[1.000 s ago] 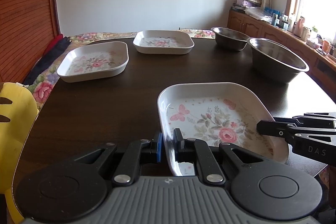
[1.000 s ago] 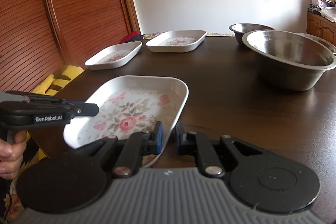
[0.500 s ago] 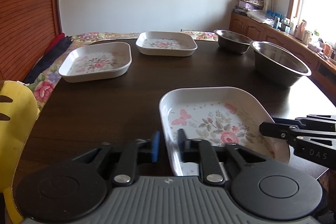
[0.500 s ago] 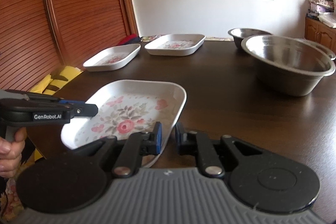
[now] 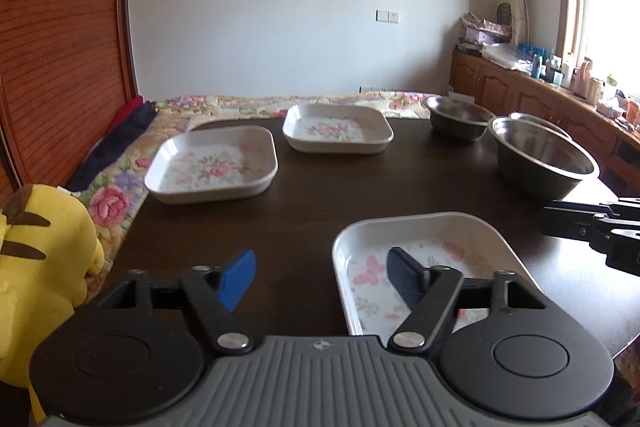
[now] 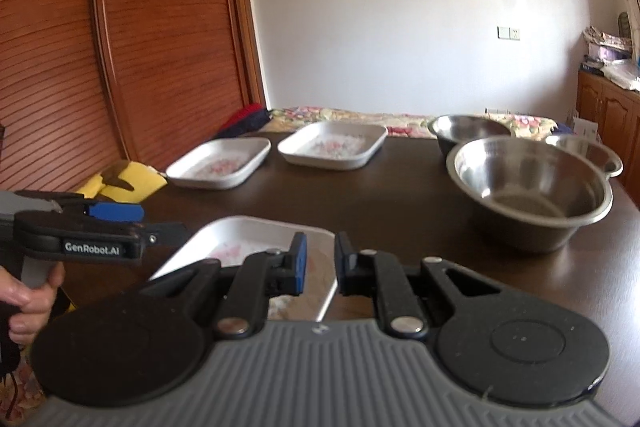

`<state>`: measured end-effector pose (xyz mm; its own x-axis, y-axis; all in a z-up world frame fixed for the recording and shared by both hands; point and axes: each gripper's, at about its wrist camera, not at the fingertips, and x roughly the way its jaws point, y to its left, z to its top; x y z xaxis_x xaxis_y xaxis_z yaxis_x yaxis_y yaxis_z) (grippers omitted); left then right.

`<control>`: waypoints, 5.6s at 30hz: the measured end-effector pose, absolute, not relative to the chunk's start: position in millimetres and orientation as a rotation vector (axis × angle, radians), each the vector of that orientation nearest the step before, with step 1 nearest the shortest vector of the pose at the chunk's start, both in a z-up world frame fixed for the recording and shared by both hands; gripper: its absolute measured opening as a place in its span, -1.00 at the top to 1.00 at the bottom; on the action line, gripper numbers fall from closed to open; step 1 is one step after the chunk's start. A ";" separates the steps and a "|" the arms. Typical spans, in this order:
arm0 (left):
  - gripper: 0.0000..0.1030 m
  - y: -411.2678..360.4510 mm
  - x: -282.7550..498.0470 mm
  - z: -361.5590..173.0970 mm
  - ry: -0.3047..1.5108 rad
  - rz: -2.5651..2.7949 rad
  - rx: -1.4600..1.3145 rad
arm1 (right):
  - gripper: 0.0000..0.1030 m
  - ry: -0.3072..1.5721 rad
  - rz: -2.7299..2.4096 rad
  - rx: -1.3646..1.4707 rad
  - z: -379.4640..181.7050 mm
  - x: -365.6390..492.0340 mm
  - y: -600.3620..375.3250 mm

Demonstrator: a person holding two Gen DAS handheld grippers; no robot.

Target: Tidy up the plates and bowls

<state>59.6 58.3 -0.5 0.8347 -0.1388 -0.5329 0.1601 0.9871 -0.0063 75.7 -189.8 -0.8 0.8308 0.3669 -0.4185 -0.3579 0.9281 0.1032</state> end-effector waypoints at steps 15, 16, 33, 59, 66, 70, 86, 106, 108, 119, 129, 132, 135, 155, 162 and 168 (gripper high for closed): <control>-0.84 81.8 84.8 36.5 0.463 -0.124 0.032 | -0.10 0.378 0.432 -0.020 29.1 102.8 -171.5; -0.86 84.0 87.4 39.0 0.459 -0.121 0.033 | -0.12 0.376 0.437 -0.020 30.6 106.1 -170.2; -0.95 122.1 148.8 43.7 0.477 -0.076 0.034 | -0.58 0.412 0.514 -0.051 38.0 162.2 -136.1; -0.63 192.9 242.0 9.1 0.614 -0.116 0.022 | -0.01 0.675 0.608 -0.106 5.3 252.9 -50.4; -0.27 202.9 257.8 -5.9 0.657 -0.123 0.014 | 0.22 0.736 0.608 -0.094 -7.4 271.6 -41.2; -0.03 209.8 262.6 -12.8 0.674 -0.119 -0.010 | 0.30 0.759 0.614 -0.094 -13.0 279.0 -36.3; 0.60 217.9 266.3 -22.6 0.691 -0.145 -0.073 | 0.63 0.777 0.631 -0.106 -19.3 290.5 -24.6; 0.62 207.9 244.4 -8.5 0.686 -0.123 -0.104 | 0.73 0.755 0.620 -0.064 -13.0 283.3 -37.3; 0.62 206.3 241.8 -5.5 0.679 -0.123 -0.103 | 0.73 0.749 0.621 -0.058 -10.9 281.9 -40.1; 0.62 186.0 221.4 14.0 0.640 -0.130 -0.068 | 0.74 0.708 0.617 -0.037 4.7 264.2 -60.7; 0.62 154.8 195.5 25.7 0.619 -0.156 -0.045 | 0.74 0.663 0.599 -0.018 17.8 241.0 -92.5; 0.62 144.8 187.9 27.5 0.615 -0.166 -0.040 | 0.74 0.656 0.590 -0.014 19.5 232.9 -103.2; 0.62 135.1 180.4 27.9 0.614 -0.176 -0.040 | 0.74 0.651 0.584 -0.012 19.2 224.5 -113.1; 0.62 74.6 120.1 18.9 0.617 -0.257 -0.017 | 0.74 0.622 0.514 0.021 12.1 162.1 -174.4; 0.62 62.6 93.4 17.1 0.616 -0.276 -0.015 | 0.74 0.609 0.493 0.032 8.5 134.9 -186.2; 0.61 58.0 75.3 12.2 0.619 -0.273 -0.007 | 0.74 0.599 0.486 0.044 3.0 114.9 -190.9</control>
<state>75.3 58.0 12.2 0.7796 -0.2550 -0.5720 0.2511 0.9640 -0.0875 114.9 -190.9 3.0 0.7169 0.4520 -0.5309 -0.4269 0.8865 0.1783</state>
